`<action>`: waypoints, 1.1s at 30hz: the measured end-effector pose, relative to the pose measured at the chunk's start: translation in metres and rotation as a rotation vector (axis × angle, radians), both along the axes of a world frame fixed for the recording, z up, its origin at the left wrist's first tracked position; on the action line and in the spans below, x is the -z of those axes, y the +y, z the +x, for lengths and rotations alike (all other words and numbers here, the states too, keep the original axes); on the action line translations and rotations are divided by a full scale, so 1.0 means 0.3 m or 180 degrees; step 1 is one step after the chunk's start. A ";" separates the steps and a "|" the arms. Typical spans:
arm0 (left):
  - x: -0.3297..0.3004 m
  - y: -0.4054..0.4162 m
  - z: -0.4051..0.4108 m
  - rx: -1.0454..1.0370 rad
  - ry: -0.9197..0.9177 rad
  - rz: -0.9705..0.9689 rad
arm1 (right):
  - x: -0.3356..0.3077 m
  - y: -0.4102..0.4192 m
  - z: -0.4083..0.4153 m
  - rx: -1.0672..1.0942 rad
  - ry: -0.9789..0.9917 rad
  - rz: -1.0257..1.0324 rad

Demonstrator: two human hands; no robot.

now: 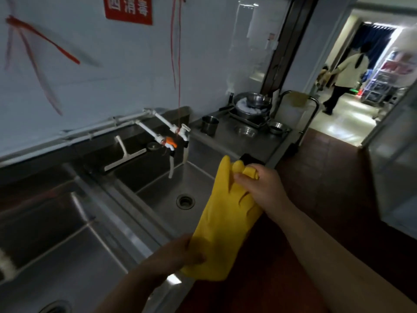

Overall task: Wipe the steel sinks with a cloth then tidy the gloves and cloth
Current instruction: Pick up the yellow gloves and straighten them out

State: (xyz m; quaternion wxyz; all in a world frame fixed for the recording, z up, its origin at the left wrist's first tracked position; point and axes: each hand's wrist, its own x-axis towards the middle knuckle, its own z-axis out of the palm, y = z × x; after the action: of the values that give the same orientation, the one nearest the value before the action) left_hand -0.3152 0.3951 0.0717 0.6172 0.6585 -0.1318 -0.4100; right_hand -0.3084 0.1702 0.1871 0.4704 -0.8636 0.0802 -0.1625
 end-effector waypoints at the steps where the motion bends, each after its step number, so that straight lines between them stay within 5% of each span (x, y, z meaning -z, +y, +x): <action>1: 0.008 -0.029 0.039 0.0014 0.0000 0.0019 | -0.004 -0.039 0.036 0.0119 -0.0038 0.0089; 5: 0.003 -0.144 0.183 -0.0079 0.0024 0.0059 | 0.003 -0.181 0.172 0.0323 0.0005 0.0365; 9: 0.019 -0.253 0.338 -0.0279 -0.0543 0.0364 | 0.032 -0.330 0.349 0.0263 0.0062 0.0391; 20: 0.001 -0.509 0.791 -0.1507 -0.0992 0.1445 | 0.199 -0.702 0.882 -0.0339 0.0414 0.0596; 33: -0.302 -0.346 1.326 -0.3401 -0.2314 0.2821 | 0.164 -0.535 1.433 -0.1148 -0.0068 0.1107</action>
State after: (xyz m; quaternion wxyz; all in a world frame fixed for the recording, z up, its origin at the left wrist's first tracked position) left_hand 0.0826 0.2913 0.1622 0.3286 0.9105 0.1850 0.1695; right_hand 0.1214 0.0096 0.1378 0.6342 -0.7683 -0.0534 -0.0688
